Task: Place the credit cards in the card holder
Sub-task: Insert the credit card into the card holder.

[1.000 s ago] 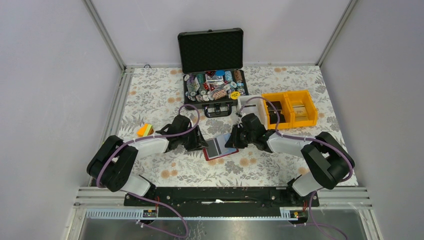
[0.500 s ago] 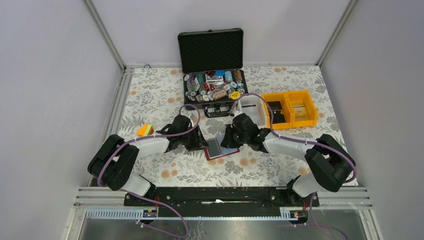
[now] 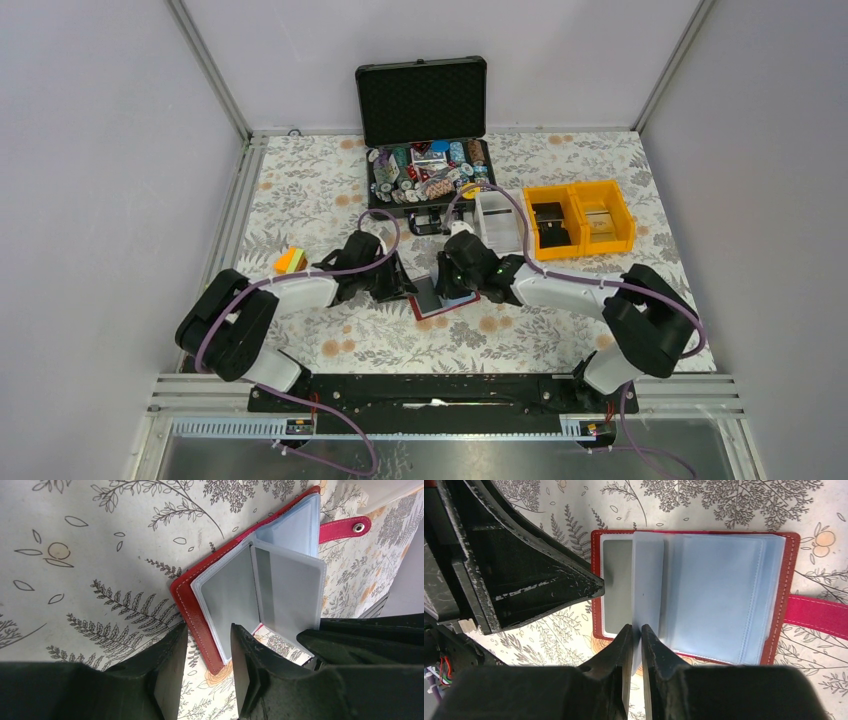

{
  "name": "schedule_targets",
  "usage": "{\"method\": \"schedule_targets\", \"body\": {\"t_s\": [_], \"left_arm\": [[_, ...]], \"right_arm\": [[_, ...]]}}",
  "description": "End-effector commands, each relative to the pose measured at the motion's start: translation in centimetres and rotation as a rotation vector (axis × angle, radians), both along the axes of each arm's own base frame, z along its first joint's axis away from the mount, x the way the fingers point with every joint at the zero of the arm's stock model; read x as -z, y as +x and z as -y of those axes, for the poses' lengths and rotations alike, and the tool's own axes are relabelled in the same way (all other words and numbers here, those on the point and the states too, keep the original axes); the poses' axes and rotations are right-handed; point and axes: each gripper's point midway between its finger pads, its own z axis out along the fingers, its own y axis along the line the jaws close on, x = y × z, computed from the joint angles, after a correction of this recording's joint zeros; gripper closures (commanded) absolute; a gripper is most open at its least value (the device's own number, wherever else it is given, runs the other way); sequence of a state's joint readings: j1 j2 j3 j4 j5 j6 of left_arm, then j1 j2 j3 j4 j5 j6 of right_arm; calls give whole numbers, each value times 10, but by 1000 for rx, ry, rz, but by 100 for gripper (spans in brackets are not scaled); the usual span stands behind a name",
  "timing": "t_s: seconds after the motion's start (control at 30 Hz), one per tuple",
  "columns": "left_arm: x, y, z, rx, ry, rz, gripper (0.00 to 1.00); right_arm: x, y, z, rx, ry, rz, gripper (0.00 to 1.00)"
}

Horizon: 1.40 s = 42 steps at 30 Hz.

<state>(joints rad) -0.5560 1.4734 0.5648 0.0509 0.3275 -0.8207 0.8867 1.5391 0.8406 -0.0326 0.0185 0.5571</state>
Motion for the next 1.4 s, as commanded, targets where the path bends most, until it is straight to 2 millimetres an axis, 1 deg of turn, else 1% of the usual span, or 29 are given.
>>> {"method": "schedule_targets", "body": {"t_s": [0.0,0.13,0.37,0.5,0.6,0.67,0.77,0.87,0.93,1.03,1.1,1.13,1.17,1.27,1.37], "left_arm": [[-7,4,-4,-29,-19,40,60],[-12,8,-14,-67,-8,66,59],[-16,10,-35,-138,9,94,56],[-24,14,-47,-165,19,120,54],[-29,14,-56,-182,30,128,52],[-36,16,-60,-183,31,143,49],[-52,19,-64,-168,44,163,42],[-76,26,-71,-164,60,211,33],[-95,32,-80,-172,84,250,25],[-128,40,-97,-190,112,318,15],[-149,44,-109,-202,143,362,9],[-163,47,-116,-211,162,401,6],[-170,46,-124,-212,199,420,3],[-193,49,-147,-244,295,503,1],[-206,52,-173,-298,409,570,1]], "right_arm": [[-7,3,-18,-19,14,30,81],[-7,0,-26,-35,10,34,78],[-13,-7,-44,-71,20,49,65],[-18,-13,-54,-103,44,45,59],[-25,-16,-54,-100,65,47,56],[-36,-12,-51,-80,73,80,53],[-54,-3,-35,-38,42,147,45],[-71,8,-17,1,-12,202,40],[-80,20,2,51,-40,224,36],[-94,38,30,136,-1,219,33],[-101,52,52,222,31,215,32],[-104,59,64,269,40,223,31],[-108,66,77,325,41,236,29],[-112,87,112,494,50,249,25],[-109,106,141,664,83,227,26]]}}
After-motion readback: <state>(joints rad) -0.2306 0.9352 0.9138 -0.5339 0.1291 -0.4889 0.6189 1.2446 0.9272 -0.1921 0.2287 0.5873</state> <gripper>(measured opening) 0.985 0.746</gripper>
